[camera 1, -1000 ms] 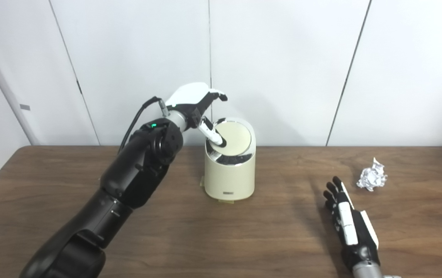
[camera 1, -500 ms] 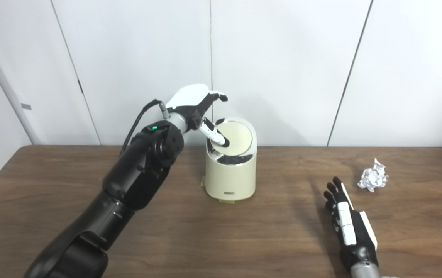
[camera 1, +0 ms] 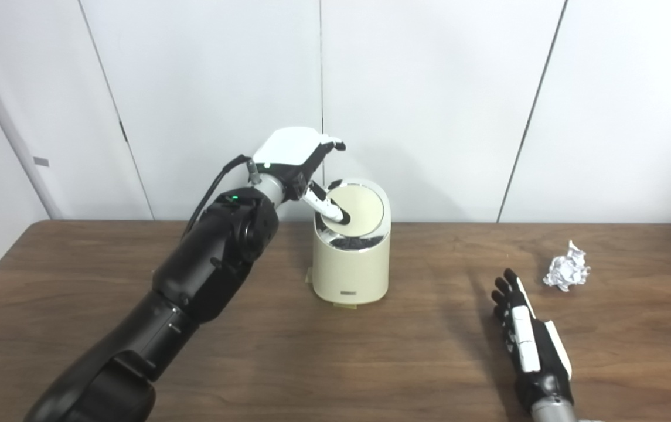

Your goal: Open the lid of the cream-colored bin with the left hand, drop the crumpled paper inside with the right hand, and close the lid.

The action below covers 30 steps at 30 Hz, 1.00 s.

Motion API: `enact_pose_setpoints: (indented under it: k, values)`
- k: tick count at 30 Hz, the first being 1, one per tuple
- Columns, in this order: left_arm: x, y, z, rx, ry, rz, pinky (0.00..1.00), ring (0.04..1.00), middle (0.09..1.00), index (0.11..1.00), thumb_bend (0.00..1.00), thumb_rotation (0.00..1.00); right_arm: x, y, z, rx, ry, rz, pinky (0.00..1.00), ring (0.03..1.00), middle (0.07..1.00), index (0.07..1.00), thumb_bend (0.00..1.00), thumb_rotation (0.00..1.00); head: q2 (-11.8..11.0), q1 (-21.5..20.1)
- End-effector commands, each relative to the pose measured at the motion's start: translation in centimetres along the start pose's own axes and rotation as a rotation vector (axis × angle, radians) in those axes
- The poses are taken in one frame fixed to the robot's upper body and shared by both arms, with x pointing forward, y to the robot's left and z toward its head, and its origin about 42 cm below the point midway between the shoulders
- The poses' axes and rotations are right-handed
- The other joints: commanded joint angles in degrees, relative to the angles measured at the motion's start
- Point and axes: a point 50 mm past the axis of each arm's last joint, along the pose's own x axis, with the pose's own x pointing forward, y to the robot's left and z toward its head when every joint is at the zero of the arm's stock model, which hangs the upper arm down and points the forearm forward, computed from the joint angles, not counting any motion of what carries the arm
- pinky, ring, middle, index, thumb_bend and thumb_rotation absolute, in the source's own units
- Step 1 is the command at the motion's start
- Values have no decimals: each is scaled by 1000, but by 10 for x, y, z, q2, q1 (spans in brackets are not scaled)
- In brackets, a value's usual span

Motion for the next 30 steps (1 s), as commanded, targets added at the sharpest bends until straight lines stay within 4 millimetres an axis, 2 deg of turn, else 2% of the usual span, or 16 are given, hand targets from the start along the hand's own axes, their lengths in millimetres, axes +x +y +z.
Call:
enact_pose_setpoints:
  k: [1,5,7,9,11,14,17,22,24,25,30]
  values:
    - [1,0,6,42,-27,-12,896,953,931,910,948,104,7,3,17,12,-76,-1,980,967,966,1000,586,990,0,0]
    - [0,4,5,19,-13,-10,883,951,931,913,943,107,7,4,18,17,-81,6,990,966,964,1000,572,988,0,1]
    - [-1,9,3,-62,-5,-5,869,949,934,912,942,90,7,4,18,19,-74,0,988,967,969,1000,583,984,0,0]
    - [-1,17,-2,-213,14,-5,865,950,936,907,930,69,7,4,18,20,-73,-3,989,968,970,1000,586,981,0,-1]
    - [-4,26,-8,-369,34,-4,843,943,934,902,916,93,7,4,18,18,-73,-4,990,966,963,1000,594,978,0,-2]
    - [-18,39,-19,-618,41,20,830,907,906,892,882,115,8,4,17,13,-77,0,984,963,960,1000,589,993,0,-2]
    - [-36,43,-29,-790,38,69,809,875,875,872,798,186,9,3,16,17,-79,14,999,979,973,1000,573,999,0,-2]
    - [-68,31,-42,-950,44,163,772,838,845,840,488,400,9,1,15,17,-64,15,994,974,979,1000,592,989,-1,-2]
    - [-79,23,-46,-998,58,190,772,829,843,844,429,464,9,1,14,10,-67,10,990,973,978,1000,588,986,-1,-1]
    - [-83,20,-48,-1009,63,197,780,831,849,857,393,532,9,0,14,7,-68,8,983,967,973,1000,589,984,-1,-1]
    - [-116,-5,-62,-1035,118,224,822,848,865,901,370,698,7,0,17,4,-61,6,977,962,969,1000,578,998,3,3]
